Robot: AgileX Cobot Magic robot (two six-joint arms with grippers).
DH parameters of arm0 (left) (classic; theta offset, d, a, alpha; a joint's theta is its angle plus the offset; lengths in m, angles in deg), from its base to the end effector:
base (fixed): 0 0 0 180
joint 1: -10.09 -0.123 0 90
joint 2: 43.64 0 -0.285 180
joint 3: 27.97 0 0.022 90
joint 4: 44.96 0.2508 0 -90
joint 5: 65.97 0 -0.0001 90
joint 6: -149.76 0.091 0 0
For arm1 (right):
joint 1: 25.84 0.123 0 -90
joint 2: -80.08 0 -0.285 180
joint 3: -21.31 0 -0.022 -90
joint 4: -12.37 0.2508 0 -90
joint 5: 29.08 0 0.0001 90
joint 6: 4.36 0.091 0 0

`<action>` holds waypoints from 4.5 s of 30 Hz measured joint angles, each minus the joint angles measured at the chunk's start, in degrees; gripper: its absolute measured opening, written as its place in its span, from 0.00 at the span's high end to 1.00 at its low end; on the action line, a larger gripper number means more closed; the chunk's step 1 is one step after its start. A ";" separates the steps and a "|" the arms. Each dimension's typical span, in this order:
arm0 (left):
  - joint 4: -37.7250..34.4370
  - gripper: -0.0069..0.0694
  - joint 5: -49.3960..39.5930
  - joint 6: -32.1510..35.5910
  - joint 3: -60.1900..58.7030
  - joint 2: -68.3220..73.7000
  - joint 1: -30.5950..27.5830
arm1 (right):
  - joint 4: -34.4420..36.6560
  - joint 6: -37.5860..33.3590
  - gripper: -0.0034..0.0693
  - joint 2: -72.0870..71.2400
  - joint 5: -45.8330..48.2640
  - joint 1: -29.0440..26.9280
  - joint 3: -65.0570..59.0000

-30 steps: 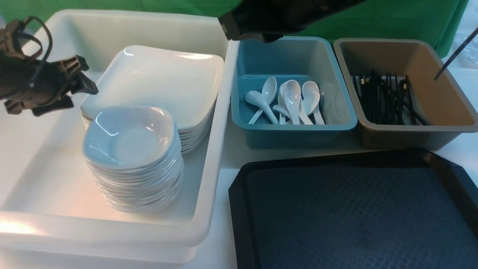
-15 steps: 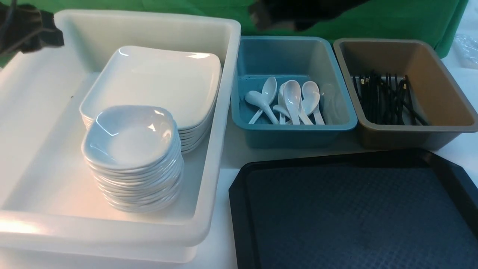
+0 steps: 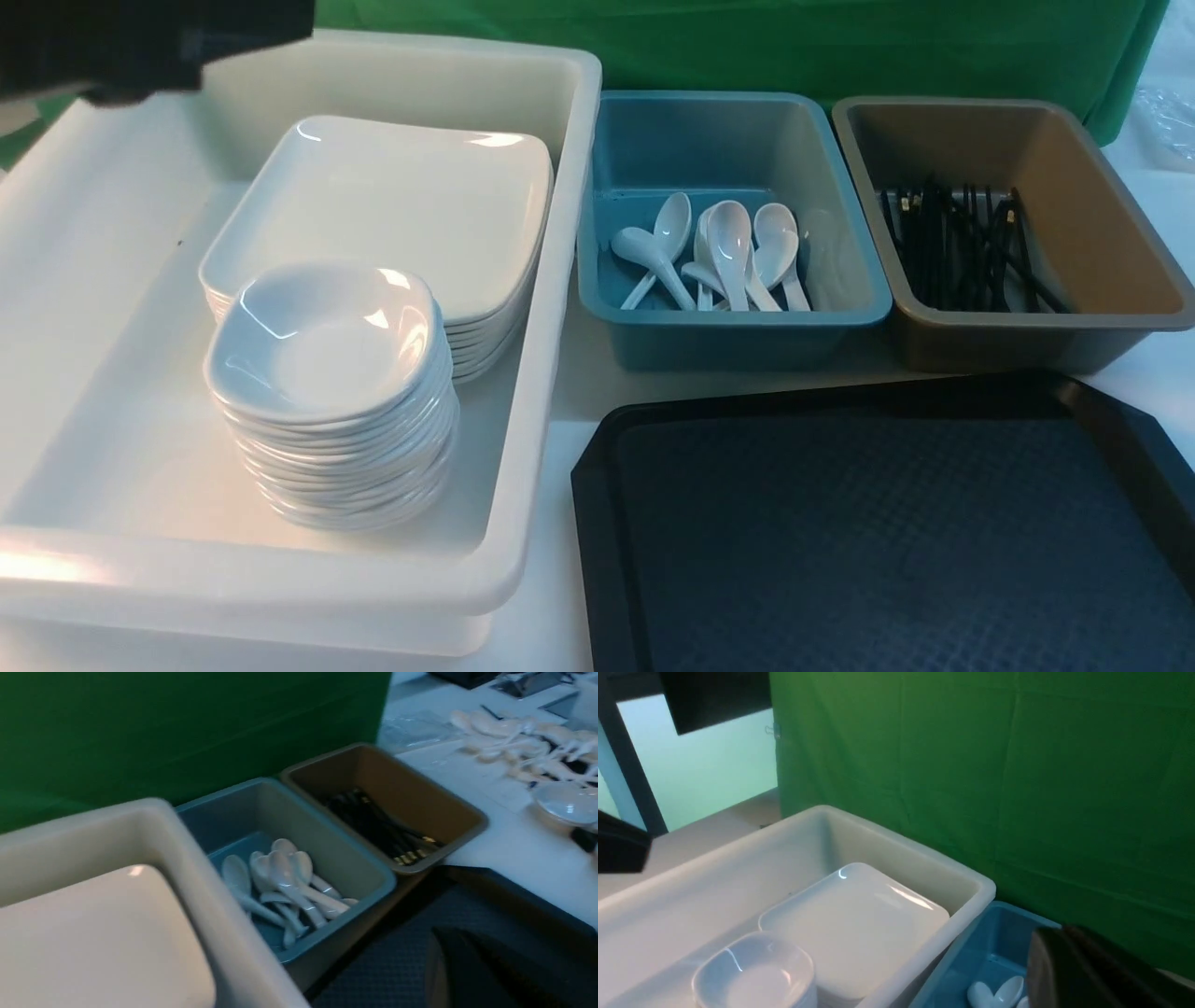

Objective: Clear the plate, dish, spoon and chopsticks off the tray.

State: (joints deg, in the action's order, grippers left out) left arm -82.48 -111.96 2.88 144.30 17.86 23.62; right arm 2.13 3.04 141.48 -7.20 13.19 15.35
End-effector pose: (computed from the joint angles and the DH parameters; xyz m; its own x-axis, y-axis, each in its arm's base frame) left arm 0.1542 -0.0781 0.4568 -0.2553 0.1426 -0.9563 0.6388 0.7673 -0.0561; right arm 0.1416 0.1070 0.4917 0.0359 -0.0183 -0.9992 -0.5760 0.8167 -0.0357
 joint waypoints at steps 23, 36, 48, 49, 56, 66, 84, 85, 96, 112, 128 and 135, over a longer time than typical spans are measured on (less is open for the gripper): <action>-0.75 0.91 18.33 -7.57 -47.55 -43.55 2.06 | -0.31 0.74 0.86 -41.68 -20.66 0.00 -44.24; -0.63 0.91 18.91 -7.72 -48.18 -43.57 2.06 | -0.31 0.74 0.82 -41.68 -20.66 0.00 -44.24; 5.70 0.91 21.35 -6.69 -48.66 -43.57 2.06 | -0.31 0.74 0.78 -41.68 -20.66 0.00 -44.24; 7.31 0.91 22.50 -7.36 -49.01 -43.57 2.06 | -0.31 0.74 0.78 -41.68 -20.66 0.00 -44.24; 27.87 0.91 33.50 -24.19 -54.22 -43.79 -2.71 | -0.31 0.74 0.76 -41.68 -20.66 0.00 -44.24; 32.45 0.91 38.40 -25.11 -67.16 -52.07 -14.26 | -0.31 0.74 0.74 -41.68 -20.66 0.00 -44.24; 33.09 0.91 33.22 -25.46 -69.87 -53.74 -15.17 | -0.31 0.74 0.70 -41.68 -20.71 0.00 -44.24; 33.09 0.91 33.22 -25.46 -69.87 -53.74 -15.17 | -0.31 0.74 0.70 -41.68 -20.71 0.00 -44.24; 33.09 0.90 33.22 -25.25 -69.87 -53.74 -15.17 | -0.31 0.74 0.67 -41.68 -20.71 0.00 -44.24; 33.11 0.90 33.22 -25.21 -69.87 -53.74 -15.17 | -0.31 -0.85 0.63 -43.27 -17.87 -8.59 -51.90; 33.57 0.90 32.82 -25.21 -69.87 -53.79 -15.17 | 0.23 -1.58 0.63 -53.47 -7.52 -36.84 -71.74; 33.96 0.90 32.78 -25.21 -69.87 -53.79 -15.17 | 0.23 -1.93 0.63 -53.51 -7.26 -37.99 -71.74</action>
State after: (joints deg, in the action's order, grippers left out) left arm -48.52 -79.19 -22.33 74.43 -35.94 8.45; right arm 2.36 1.11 87.97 -14.46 -24.80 -56.39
